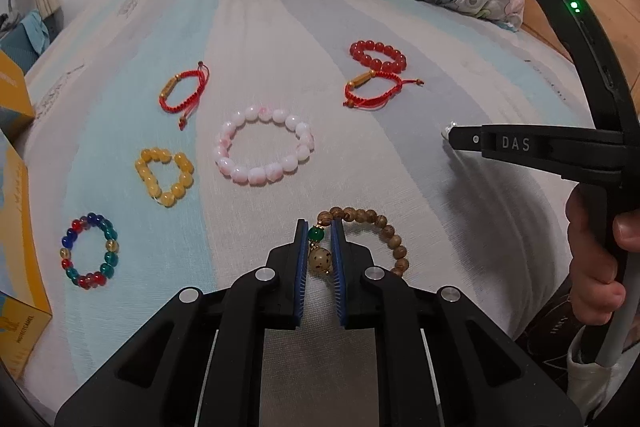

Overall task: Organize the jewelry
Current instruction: 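Grasp the brown wooden bead bracelet with left tool while right tool grasps white pearls, then carry both bracelets to the white box and open both tools inside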

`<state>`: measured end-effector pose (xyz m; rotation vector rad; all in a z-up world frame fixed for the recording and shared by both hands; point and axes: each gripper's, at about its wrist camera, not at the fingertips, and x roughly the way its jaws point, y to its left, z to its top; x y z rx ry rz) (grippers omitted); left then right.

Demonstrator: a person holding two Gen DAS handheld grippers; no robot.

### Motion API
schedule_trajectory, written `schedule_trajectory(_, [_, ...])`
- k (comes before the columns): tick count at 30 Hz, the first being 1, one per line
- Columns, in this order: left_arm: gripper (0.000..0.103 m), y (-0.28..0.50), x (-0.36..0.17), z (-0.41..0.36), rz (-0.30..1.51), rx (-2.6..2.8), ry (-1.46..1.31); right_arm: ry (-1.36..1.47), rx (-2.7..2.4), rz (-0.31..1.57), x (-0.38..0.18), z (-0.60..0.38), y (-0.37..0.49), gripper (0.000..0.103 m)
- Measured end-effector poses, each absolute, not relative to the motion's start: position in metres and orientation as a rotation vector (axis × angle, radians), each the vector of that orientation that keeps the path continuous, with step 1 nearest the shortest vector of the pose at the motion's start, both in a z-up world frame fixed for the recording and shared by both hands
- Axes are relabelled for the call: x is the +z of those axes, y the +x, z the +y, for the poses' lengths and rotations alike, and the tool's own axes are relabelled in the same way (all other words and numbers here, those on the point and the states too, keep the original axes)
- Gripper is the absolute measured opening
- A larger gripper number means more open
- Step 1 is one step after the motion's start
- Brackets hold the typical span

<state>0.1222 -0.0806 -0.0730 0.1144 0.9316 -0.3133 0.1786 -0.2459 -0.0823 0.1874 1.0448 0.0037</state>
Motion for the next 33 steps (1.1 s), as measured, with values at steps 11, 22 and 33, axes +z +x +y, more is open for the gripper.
schedule_trajectory(11, [0.011,0.125,-0.039,-0.071,0.906,-0.303,0.086,0.206,0.011,1.000,-0.059,-0.249,0.172,0.004])
schedule_trajectory(22, [0.011,0.122,-0.010,-0.059,0.867,-0.263,0.087,0.275,-0.043,1.085,-0.083,-0.267,0.193,0.024])
schedule_trajectory(33, [0.011,0.128,-0.023,-0.062,0.893,-0.265,0.090,0.294,-0.033,1.093,-0.097,-0.259,0.208,0.020])
